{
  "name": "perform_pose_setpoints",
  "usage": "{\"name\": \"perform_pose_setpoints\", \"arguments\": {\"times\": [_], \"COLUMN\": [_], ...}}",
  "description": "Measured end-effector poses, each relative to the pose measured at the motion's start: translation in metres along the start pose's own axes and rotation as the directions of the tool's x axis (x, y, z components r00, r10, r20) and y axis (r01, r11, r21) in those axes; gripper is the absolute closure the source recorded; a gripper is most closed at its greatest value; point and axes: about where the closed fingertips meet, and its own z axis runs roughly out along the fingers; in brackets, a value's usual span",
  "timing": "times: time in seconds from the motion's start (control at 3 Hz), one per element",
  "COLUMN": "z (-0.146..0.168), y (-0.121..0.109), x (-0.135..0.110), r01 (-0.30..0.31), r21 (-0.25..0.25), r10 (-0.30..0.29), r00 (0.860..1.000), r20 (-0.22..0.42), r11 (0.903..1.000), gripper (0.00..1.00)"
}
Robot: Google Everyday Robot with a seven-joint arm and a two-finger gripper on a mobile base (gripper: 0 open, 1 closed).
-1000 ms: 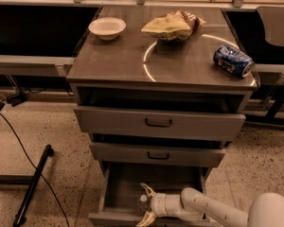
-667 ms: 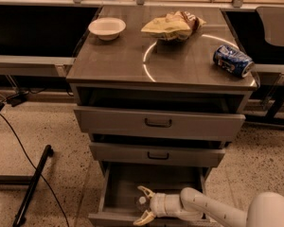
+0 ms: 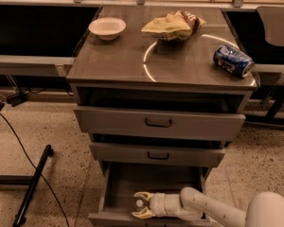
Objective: Pick water bottle from bottom drawer and place on counter
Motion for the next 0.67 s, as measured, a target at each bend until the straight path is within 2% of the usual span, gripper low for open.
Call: {"name": "perform_pose_setpoints", "arguments": {"times": [0.33,0.67], "z": [-0.008,-0.038], "y": [0.011,0.044], "x": [-0.032,-0.092], "r01": [0.088,0.266], "r21": [-0.054,-0.089], "r10": [-0.085,-0.251], "r00": [0.995,0.957], "r20": [0.056,0.148], "r11": [0.9947,0.9599], "gripper": [0.87,1.0]}}
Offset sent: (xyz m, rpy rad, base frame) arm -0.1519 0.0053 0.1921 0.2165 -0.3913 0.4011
